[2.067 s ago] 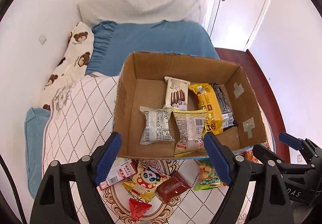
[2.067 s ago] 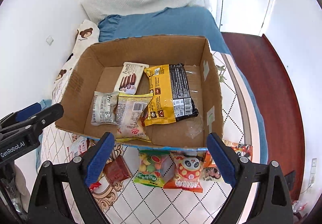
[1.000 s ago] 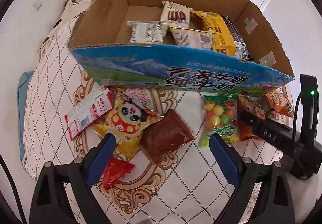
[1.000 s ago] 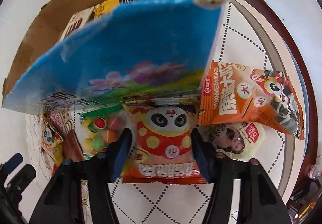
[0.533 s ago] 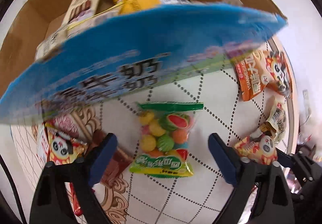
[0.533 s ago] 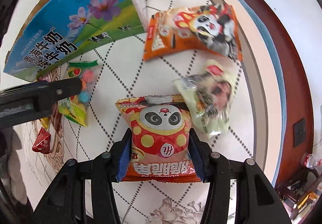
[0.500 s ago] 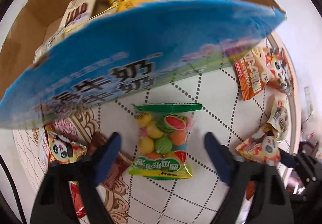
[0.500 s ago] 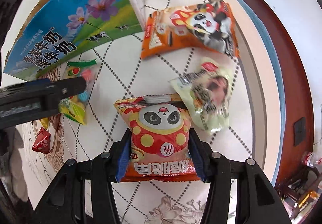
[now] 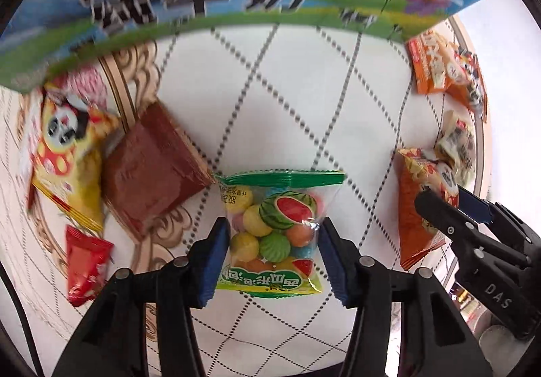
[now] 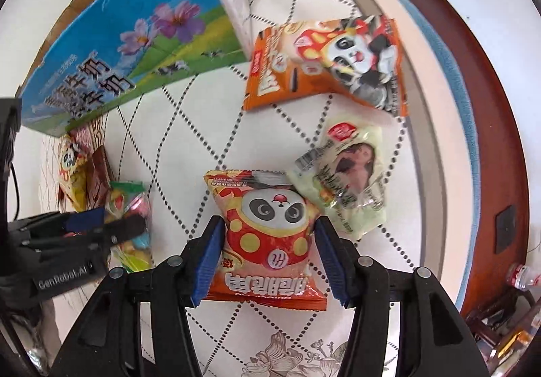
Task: Organize snacks
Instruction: 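Grasp the candy bag with left tool while right tool grasps panda-print bag, then carry both held bags into the cardboard box and open both tools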
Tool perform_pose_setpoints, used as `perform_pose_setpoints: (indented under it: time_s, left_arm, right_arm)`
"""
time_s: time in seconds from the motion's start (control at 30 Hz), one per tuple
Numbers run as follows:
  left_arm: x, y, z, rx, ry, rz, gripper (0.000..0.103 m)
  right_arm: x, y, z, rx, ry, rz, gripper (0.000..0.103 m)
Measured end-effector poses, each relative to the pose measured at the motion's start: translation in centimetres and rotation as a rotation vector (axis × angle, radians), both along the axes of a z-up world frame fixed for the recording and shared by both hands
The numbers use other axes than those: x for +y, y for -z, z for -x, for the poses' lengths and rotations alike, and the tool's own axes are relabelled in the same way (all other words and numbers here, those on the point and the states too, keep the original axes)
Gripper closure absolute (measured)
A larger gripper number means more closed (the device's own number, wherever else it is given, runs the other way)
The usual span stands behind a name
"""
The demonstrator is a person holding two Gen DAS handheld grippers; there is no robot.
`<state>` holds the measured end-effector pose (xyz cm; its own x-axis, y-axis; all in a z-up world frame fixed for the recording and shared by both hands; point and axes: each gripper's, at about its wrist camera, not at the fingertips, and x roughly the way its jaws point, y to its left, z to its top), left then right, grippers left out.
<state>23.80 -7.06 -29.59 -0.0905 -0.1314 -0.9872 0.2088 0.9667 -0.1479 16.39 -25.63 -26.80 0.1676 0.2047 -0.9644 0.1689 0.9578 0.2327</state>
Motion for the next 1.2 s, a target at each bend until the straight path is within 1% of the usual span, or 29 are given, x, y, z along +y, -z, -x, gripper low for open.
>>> perform_pose_setpoints:
  time_s: [0.07, 0.13, 0.2, 0.27, 0.3, 0.37, 0.4, 0.43, 0.5, 0.57, 0.63, 0.7, 0.77, 0.8, 0.83, 0.9, 1.0, 1.1, 1.2]
  left_arm:
    - [0.2, 0.8, 0.0, 0.022, 0.000, 0.017, 0.051]
    - [0.1, 1.2, -0.2, 0.021, -0.010, 0.026, 0.051]
    - [0.3, 0.9, 0.2, -0.002, -0.018, 0.030, 0.052]
    - [0.5, 0.5, 1.6, -0.014, -0.017, 0.027, 0.053]
    - [0.4, 0.4, 2.2, -0.006, -0.009, 0.031, 0.053]
    - [0.7, 0.8, 2.9, 0.019, -0.008, 0.042, 0.052]
    - [0.7, 1.3, 3.1, 0.040, -0.020, 0.049, 0.052]
    - [0.5, 2.0, 3.6, 0.052, -0.022, 0.050, 0.052]
    - [0.1, 2.4, 3.8, 0.045, -0.004, 0.039, 0.052]
    - [-0.4, 2.6, 3.9, 0.035, 0.025, 0.022, 0.052]
    - [-0.6, 2.7, 3.9, 0.029, 0.024, 0.017, 0.052]
    - [-0.7, 2.6, 3.9, 0.018, 0.017, 0.017, 0.053]
    - [-1.2, 2.5, 4.3, 0.001, 0.012, 0.018, 0.055]
    - [-1.1, 2.2, 4.4, -0.008, 0.008, 0.023, 0.055]
    - [-1.3, 1.2, 5.1, -0.014, 0.005, 0.025, 0.055]
    - [-1.0, 0.5, 5.4, -0.024, -0.004, 0.030, 0.055]
    - [-0.3, -1.1, 5.4, -0.033, -0.026, 0.060, 0.055]
    - [0.2, -4.8, 4.1, -0.047, -0.052, 0.111, 0.055]
    - [1.1, -8.7, 3.1, -0.090, -0.071, 0.169, 0.055]
  right_arm:
    - [1.3, 0.4, -1.0, 0.020, -0.012, -0.025, 0.047]
    - [2.0, 0.6, -0.4, 0.023, -0.047, -0.012, 0.048]
    - [2.7, 0.6, 0.4, 0.037, -0.078, -0.009, 0.048]
    - [3.7, 0.6, 1.7, 0.055, -0.100, -0.023, 0.047]
    - [3.9, 0.7, 2.2, 0.068, -0.101, -0.036, 0.046]
    - [4.1, 0.9, 2.9, 0.071, -0.077, -0.062, 0.040]
    - [4.0, 0.9, 3.1, 0.072, -0.066, -0.072, 0.035]
    - [3.9, 1.0, 3.3, 0.070, -0.053, -0.081, 0.034]
    - [3.7, 1.4, 3.5, 0.077, -0.035, -0.077, 0.034]
    - [3.6, 1.9, 3.4, 0.091, -0.016, -0.094, 0.034]
    - [3.6, 2.1, 3.1, 0.095, 0.004, -0.113, 0.034]
    - [3.3, 2.8, 2.7, 0.109, 0.013, -0.112, 0.034]
    - [3.5, 3.2, 2.5, 0.091, 0.020, -0.098, 0.039]
    - [3.7, 3.2, 2.5, 0.081, 0.017, -0.078, 0.043]
    - [3.9, 3.1, 2.5, 0.068, 0.010, -0.069, 0.046]
    - [4.0, 2.3, 2.9, 0.037, 0.003, -0.056, 0.049]
    - [4.2, 1.4, 3.1, 0.004, 0.000, -0.051, 0.049]
    - [3.5, -0.4, 3.3, -0.035, 0.016, -0.082, 0.049]
    - [3.4, -3.3, 2.8, -0.094, 0.027, -0.130, 0.049]
